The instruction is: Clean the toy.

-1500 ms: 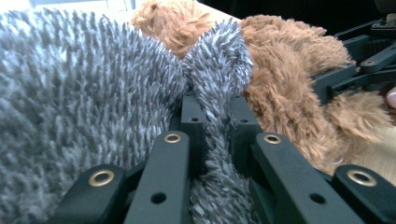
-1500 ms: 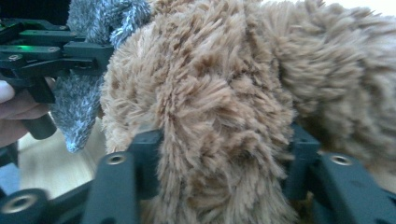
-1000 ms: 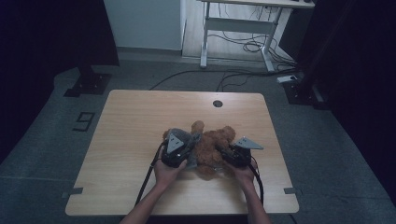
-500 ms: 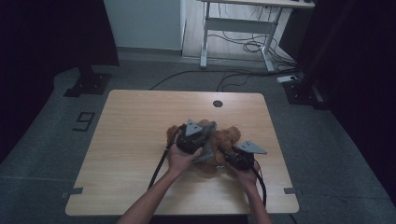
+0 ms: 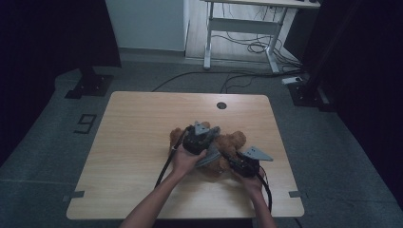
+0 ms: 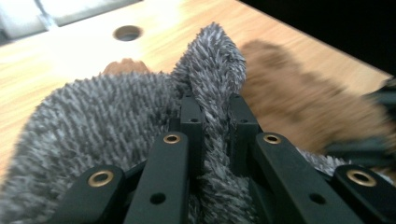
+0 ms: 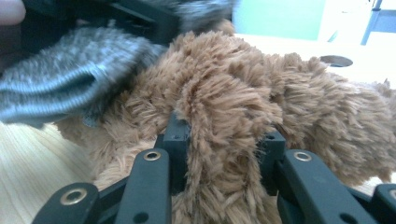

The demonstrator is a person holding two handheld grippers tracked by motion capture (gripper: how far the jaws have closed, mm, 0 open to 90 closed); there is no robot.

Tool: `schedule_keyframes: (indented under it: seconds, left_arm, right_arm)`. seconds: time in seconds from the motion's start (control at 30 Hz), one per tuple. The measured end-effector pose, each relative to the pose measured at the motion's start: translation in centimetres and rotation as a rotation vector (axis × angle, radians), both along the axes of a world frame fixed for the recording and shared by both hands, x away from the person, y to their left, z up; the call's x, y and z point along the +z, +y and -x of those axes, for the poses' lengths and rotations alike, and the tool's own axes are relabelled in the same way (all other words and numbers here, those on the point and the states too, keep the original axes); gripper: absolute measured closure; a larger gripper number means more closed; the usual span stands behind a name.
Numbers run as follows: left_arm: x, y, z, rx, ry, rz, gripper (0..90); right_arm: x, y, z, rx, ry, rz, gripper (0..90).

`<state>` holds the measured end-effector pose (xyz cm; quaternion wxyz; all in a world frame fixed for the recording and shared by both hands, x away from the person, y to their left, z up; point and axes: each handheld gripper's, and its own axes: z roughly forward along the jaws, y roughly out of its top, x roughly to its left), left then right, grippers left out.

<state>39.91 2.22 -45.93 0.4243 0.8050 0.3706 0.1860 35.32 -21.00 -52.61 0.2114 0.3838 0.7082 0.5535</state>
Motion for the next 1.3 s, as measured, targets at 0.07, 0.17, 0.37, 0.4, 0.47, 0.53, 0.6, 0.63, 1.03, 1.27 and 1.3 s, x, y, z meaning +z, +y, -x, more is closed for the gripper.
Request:
schedule_keyframes:
  seconds: [0.07,0.17,0.37,0.4,0.47,0.53,0.6,0.63,1.03,1.27,1.3]
  left_arm:
    - [0.0,1.6,0.0,0.019,-0.007,-0.012,79.8]
    - [0.0,4.0,0.0,0.054,-0.004,-0.007,79.8]
    - [-0.2,7.1,-0.1,0.101,0.004,0.016,79.8]
    - [-0.2,7.3,0.0,0.109,-0.011,0.009,79.8]
    - [-0.5,7.7,0.3,0.118,-0.045,-0.018,79.9]
    - [-0.7,8.2,0.5,0.127,-0.056,-0.022,79.9]
    - [-0.9,8.7,0.4,0.137,-0.049,-0.017,80.0]
    - [-0.9,9.0,0.4,0.144,-0.043,-0.012,80.0]
    - [-4.8,12.7,-0.8,0.202,0.156,0.049,79.9]
    - [-1.5,12.9,-0.6,0.184,0.107,0.054,79.6]
    - [-0.2,12.5,-0.5,0.174,0.082,0.064,79.6]
  right_arm:
    - [0.0,-0.1,0.0,0.002,0.005,-0.009,65.0]
    - [-0.1,-0.2,0.1,0.007,0.007,-0.017,64.7]
    - [-0.1,-0.1,0.1,0.016,0.009,-0.026,64.5]
    - [-0.2,-0.1,0.2,0.017,0.006,-0.024,64.6]
    - [-0.2,-0.2,0.2,0.022,0.005,-0.023,64.5]
    - [-0.2,-0.2,0.2,0.026,0.005,-0.024,64.5]
    - [-0.2,-0.1,0.2,0.026,0.006,-0.025,64.5]
    - [-0.2,-0.1,0.2,0.026,0.007,-0.027,64.5]
    - [-0.4,-0.4,0.1,0.032,0.019,-0.048,64.3]
    - [-0.3,-0.5,0.0,0.037,0.021,-0.049,64.1]
    - [-0.3,-0.5,0.0,0.036,0.023,-0.050,64.0]
